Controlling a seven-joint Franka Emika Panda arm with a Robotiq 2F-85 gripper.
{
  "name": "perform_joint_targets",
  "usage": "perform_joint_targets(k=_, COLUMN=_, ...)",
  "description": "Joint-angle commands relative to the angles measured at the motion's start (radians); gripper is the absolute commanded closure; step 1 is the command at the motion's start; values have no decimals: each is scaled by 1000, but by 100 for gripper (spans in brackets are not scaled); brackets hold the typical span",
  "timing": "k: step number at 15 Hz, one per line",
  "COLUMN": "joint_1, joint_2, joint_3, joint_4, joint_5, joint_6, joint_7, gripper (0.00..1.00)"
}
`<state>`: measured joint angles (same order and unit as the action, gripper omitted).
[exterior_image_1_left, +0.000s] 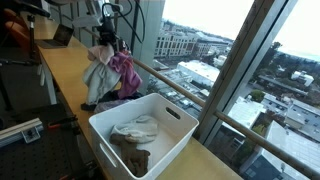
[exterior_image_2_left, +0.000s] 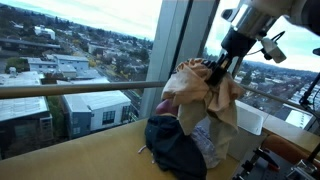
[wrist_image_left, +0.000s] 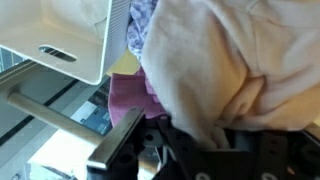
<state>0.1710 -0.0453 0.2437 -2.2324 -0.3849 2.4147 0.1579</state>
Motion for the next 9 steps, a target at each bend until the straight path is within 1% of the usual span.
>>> perform_joint_targets(k=1, joint_1=-2, joint_2=23, joint_3=-28, joint_4=-39, joint_5=18, joint_6=49, joint_7=2, gripper=73)
perform_joint_targets(k=3, joint_1=-9, joint_2=17, joint_3=-46, joint_4=-50, joint_5=29, joint_6=56, joint_7=-12, gripper=60)
perform_joint_targets(k=6, joint_1=-28, joint_2=-6, joint_3=-77, joint_4=-46, joint_5=48, joint_6=48, joint_7=-30, gripper=37)
perform_joint_targets(k=7, joint_1=-36, joint_2=-12, joint_3=-87, joint_4=-44, joint_5=53, joint_6=47, joint_7=-34, gripper=31)
perform_joint_targets(k=9, joint_1=-58, joint_2=-23, joint_3=-111, joint_4=-42, joint_5=41, joint_6=46, joint_7=-40, gripper=16)
